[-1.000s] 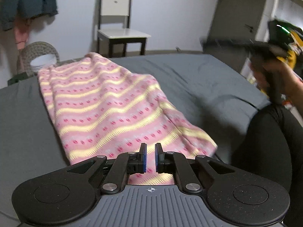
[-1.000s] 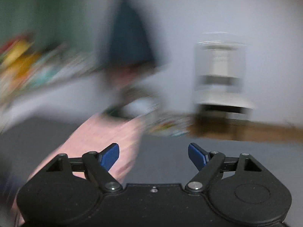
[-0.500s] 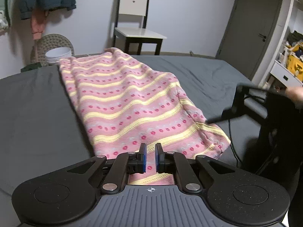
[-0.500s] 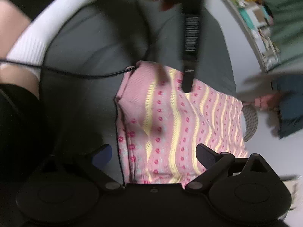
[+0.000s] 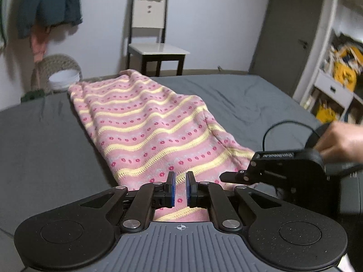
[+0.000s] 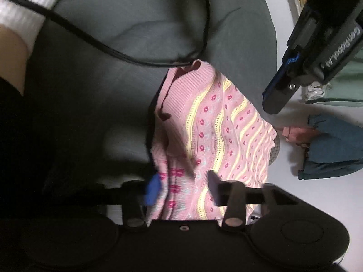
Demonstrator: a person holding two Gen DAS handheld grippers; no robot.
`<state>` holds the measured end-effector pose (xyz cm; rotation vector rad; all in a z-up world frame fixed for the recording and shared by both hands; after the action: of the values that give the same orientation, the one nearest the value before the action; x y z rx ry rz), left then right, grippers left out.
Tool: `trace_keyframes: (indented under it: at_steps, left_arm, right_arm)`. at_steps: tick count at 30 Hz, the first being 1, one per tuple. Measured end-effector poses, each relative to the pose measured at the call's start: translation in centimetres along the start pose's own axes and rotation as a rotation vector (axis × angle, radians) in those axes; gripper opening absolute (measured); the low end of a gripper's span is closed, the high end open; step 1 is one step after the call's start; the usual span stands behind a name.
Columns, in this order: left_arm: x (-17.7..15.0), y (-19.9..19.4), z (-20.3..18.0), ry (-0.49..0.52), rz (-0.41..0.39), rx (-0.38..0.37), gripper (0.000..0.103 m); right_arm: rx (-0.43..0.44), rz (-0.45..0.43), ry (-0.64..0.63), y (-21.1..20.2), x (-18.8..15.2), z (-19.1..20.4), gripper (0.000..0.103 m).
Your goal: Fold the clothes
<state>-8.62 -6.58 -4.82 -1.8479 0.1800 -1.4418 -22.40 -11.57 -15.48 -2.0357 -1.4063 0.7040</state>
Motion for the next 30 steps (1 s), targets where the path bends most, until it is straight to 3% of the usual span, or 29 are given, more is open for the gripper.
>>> trace_keyframes:
  at_steps: [3,11,12,13,14,16,21,25,30]
  left_arm:
    - [-0.1,-0.4,-0.9,0.08,-0.006,0.009,0.007]
    - [-1.0,-0.1,-4.8,0.368,-0.09,0.084,0.009]
    - [-1.1,-0.1,-5.3,0.404,-0.101,0.095,0.015]
    - [-1.2,0.0,-5.8,0.441,-0.112,0.106,0.037]
    - [-1.4,0.0,-6.3,0.477,-0.124,0.117,0.066]
    - [-1.6,0.2,-7.3,0.55,-0.146,0.139,0.085]
    - [-2.2,0.4,-9.9,0.733,-0.203,0.194,0.085]
    - [-3.2,2.9,-11.3,0.946,-0.194,0.323,0.085]
    - [-4.0,3.7,-12.4,1.02,-0.157,0.301,0.085]
  right_arm:
    - [-0.016,-0.015,0.026,-0.3,-0.1,-0.6,0.023]
    - [0.011,-0.057,0.254,-1.2,-1.4,-4.7,0.017]
    - [0.021,-0.064,0.291,-1.3,-1.5,-5.3,0.017]
    - [0.031,-0.07,0.327,-1.4,-1.7,-6.0,0.017]
    - [0.043,-0.075,0.36,-1.4,-1.8,-6.5,0.017]
    - [0.065,-0.087,0.418,-1.4,-2.0,-7.4,0.017]
    - [0.092,-0.113,0.479,-2.0,-2.8,-8.1,0.017]
    - [0.087,-0.126,0.497,-2.6,-3.1,-7.6,0.018]
    - [0.097,-0.137,0.524,-2.0,-3.3,-7.8,0.018]
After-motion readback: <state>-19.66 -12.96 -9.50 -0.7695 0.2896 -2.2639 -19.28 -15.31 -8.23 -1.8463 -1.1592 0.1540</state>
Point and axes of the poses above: each gripper's, at about its wrist camera, not at the fingertips, and y roughly the way its jaws point, z to its left, x to its top, the point moved 3 cm from there along y, roughly the way its jaws point, and after that the axes turned 5 degrees about x, right-handed, at the moved point
